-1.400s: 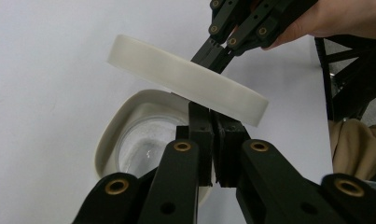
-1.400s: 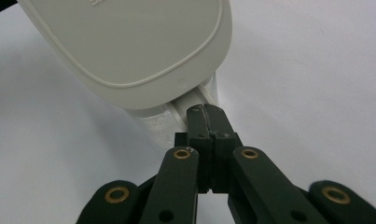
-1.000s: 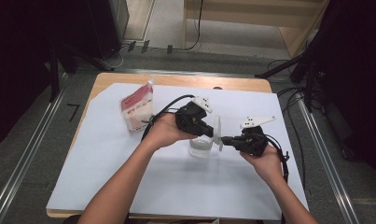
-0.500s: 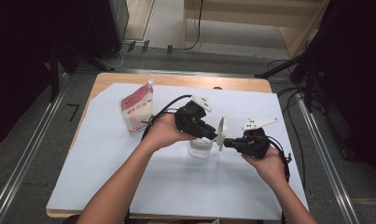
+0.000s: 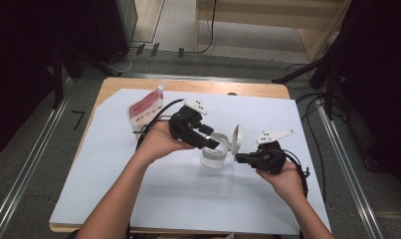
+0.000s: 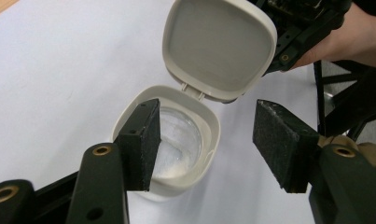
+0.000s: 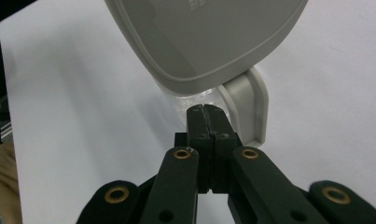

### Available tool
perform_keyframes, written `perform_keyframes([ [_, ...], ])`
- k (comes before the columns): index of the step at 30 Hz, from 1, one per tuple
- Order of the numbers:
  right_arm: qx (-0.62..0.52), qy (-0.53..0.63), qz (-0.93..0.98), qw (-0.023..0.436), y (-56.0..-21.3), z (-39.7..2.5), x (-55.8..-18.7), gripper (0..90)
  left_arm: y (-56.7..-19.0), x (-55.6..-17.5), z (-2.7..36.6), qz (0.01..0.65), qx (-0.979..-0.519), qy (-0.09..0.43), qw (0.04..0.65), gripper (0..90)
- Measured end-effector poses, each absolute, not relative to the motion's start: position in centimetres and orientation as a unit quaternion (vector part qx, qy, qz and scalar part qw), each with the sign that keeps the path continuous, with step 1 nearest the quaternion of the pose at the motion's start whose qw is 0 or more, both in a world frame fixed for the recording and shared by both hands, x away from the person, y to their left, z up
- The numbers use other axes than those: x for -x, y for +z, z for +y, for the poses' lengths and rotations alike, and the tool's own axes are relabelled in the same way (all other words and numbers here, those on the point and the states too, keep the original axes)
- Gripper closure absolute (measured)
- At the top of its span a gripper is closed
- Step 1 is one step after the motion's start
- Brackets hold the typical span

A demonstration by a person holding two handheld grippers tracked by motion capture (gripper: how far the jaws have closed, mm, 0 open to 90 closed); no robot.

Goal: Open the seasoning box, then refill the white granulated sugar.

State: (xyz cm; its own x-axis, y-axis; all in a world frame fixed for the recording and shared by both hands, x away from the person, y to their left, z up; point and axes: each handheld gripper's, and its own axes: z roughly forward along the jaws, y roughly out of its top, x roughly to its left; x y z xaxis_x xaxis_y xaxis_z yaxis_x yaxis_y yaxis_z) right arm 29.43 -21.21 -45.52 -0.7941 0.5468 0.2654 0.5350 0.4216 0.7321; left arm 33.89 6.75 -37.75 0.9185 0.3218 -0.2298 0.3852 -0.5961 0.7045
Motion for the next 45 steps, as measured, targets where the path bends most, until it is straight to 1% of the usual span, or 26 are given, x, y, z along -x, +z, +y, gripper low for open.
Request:
perform_keyframes([
  [3, -0.321, 0.426, 0.846, 0.006, -45.9, -21.1, -29.7, 90.0, -38.0, -33.8, 7.4, 0.2, -0.897, -0.03, 0.392, 41.7],
  [6, -0.323, 0.422, 0.847, 0.005, -46.2, -21.0, -29.9, 90.0, -38.2, -33.5, 8.1, 0.206, -0.892, -0.024, 0.402, 41.1],
  [13, -0.313, 0.416, 0.854, 0.008, -46.4, -20.9, -30.2, 90.0, -38.3, -33.0, 9.5, 0.212, -0.893, -0.012, 0.397, 39.3],
  [28, -0.328, 0.418, 0.847, 0.018, -46.5, -21.6, -31.0, 90.0, -38.3, -32.0, 13.3, 0.251, -0.884, 0.015, 0.393, 39.7],
  [33, -0.331, 0.419, 0.845, 0.019, -46.2, -22.0, -30.6, 90.0, -38.2, -31.7, 15.0, 0.267, -0.878, 0.023, 0.398, 41.8],
  [34, -0.33, 0.419, 0.846, 0.021, -46.1, -22.1, -30.5, 88.9, -38.2, -31.7, 15.4, 0.27, -0.878, 0.024, 0.394, 41.7],
  [35, -0.327, 0.419, 0.847, 0.025, -46.0, -22.3, -30.4, 85.9, -38.2, -31.7, 15.8, 0.274, -0.877, 0.023, 0.394, 41.7],
  [39, -0.327, 0.431, 0.84, 0.025, -45.7, -22.8, -30.3, 80.5, -38.3, -31.6, 17.2, 0.286, -0.871, 0.027, 0.398, 41.4],
  [44, -0.328, 0.441, 0.835, 0.027, -45.6, -23.2, -30.2, 64.7, -38.2, -31.6, 18.5, 0.299, -0.867, 0.034, 0.398, 41.3],
  [45, -0.328, 0.441, 0.835, 0.029, -45.6, -23.3, -30.2, 64.7, -38.2, -31.6, 18.7, 0.302, -0.864, 0.033, 0.401, 41.4],
])
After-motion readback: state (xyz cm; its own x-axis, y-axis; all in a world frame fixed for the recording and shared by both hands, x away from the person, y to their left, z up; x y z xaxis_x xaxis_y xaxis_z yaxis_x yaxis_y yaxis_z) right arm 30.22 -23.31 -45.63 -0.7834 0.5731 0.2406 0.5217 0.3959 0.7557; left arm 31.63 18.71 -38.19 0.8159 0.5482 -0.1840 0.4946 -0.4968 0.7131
